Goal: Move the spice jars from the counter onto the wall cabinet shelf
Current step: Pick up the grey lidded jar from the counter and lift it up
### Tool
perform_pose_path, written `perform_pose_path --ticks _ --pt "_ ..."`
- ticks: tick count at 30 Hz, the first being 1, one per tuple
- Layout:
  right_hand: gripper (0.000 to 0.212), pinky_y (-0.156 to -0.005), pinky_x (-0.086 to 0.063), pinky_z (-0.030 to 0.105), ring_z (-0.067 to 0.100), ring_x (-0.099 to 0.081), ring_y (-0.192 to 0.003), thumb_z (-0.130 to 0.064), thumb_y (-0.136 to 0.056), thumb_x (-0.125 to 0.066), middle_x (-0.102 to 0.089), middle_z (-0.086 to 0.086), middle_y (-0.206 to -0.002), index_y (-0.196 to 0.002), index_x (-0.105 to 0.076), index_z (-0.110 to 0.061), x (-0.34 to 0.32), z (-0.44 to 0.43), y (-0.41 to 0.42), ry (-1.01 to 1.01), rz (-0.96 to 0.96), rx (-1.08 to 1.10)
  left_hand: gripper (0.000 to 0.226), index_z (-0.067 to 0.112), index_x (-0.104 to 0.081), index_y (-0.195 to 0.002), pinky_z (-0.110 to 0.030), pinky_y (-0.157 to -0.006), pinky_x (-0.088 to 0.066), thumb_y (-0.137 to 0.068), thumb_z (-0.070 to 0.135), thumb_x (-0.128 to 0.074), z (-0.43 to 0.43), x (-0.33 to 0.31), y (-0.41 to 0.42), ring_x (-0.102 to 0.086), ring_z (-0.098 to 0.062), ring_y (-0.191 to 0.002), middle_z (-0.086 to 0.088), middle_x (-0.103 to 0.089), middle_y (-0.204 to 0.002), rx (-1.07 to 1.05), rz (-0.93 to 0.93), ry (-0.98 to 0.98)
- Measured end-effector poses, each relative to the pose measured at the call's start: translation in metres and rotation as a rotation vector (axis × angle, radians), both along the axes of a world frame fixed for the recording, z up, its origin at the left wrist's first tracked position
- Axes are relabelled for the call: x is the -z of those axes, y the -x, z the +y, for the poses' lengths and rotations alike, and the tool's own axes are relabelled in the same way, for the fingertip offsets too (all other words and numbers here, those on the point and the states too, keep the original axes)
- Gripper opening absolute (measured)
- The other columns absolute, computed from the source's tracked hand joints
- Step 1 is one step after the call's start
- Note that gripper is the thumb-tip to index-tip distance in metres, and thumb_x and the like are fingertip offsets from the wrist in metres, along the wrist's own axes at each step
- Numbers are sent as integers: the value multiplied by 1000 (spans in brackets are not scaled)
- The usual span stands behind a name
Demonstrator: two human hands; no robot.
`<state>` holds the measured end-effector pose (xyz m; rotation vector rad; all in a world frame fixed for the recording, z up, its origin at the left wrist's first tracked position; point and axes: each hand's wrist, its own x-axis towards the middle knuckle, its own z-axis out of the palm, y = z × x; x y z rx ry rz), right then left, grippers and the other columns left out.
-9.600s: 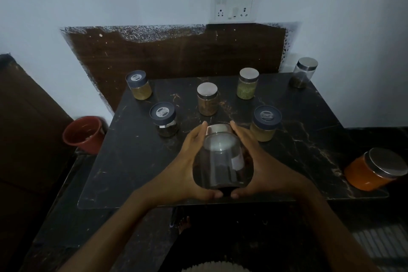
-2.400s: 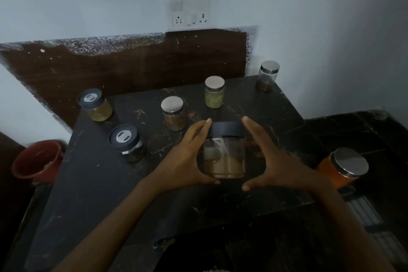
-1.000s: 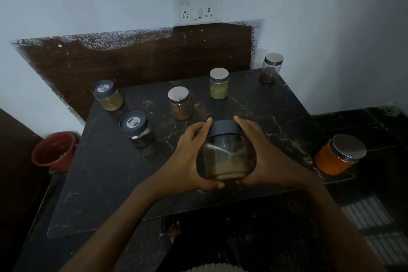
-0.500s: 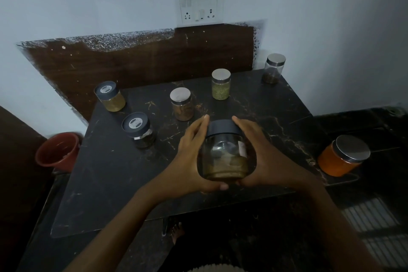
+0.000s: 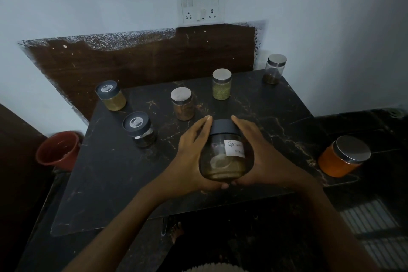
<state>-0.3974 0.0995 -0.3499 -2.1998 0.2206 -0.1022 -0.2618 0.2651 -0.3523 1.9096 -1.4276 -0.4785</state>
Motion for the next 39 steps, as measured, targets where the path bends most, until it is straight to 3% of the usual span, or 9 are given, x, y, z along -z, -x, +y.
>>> perform_pose_path --ticks 7,13,15,17,21,25,28,32,39 --pt "126 -97 -26 7 -21 -18 -118 -33 -52 -86 0 -49 -124 -131 8 -58 -6 -10 3 -84 86 -23 121 32 -5 -148 -35 -108 -38 -55 40 -82 4 -2 -4 -22 0 -136 15 -16 -145 -25 160 87" --pt "119 -101 -31 19 0 -21 -128 -32 -53 -88 -12 -28 -140 -129 0 -56 -12 -7 -2 -17 28 6 127 40 5 -146 -40 -112 -31 -54 54 -80 1 -3 -9 -9 -6 -141 24 -1 -148 -2 83 38" --pt "120 -104 -29 25 2 -17 -130 -33 -53 -87 -7 -21 -147 -129 3 -55 -16 -6 -2 0 27 -4 123 43 1 -144 -27 -111 -31 -53 53 -81 2 -5 -12 -17 -1 -136 26 -10 -144 -9 89 43" --pt "122 -105 -24 24 -2 -11 -129 -35 -53 -87 -3 -27 -142 -129 7 -55 -18 -7 -2 0 44 -25 122 43 -1 -143 -10 -105 -28 -52 49 -82 3 -6 -14 -20 10 -131 30 -14 -140 -14 121 47" --pt "120 -92 -23 3 -6 -15 -123 -35 -55 -87 -5 -37 -129 -131 3 -54 -21 -11 -3 5 55 -17 130 38 1 -147 -28 -107 -38 -53 38 -88 6 -3 -18 -22 10 -132 25 -14 -142 -29 183 36" --pt "114 -71 -36 -6 -17 -36 -99 -30 -54 -87 -8 -32 -128 -131 -5 -50 -24 -11 -10 59 32 -5 128 42 3 -145 -22 -106 -38 -52 43 -85 3 -9 -23 -22 5 -134 23 -12 -143 -3 173 27" --pt "118 -75 -32 -9 -27 -29 -102 -30 -52 -88 -6 -33 -130 -134 -4 -46 -34 -17 -20 111 -13 -16 126 40 2 -146 -7 -104 -29 -53 46 -84 -2 -22 -34 -19 6 -135 21 -12 -145 -3 90 34" --pt "117 -77 -27 -11 -37 -13 -104 -31 -52 -88 -1 -42 -126 -132 -4 -48 -60 -28 -44 185 -81 -21 128 30 -1 -149 -7 -104 -28 -55 42 -87 -13 -48 -57 -18 6 -135 9 -13 -149 -16 -17 87" --pt "123 -87 -31 -5 -22 -29 -115 -35 -50 -89 -3 -46 -129 -139 -5 -44 -140 -56 -106 340 -298 52 124 31 -2 -148 -5 -105 -23 -58 37 -87 -45 -139 -125 -17 8 -135 14 -12 -150 -17 -256 219"
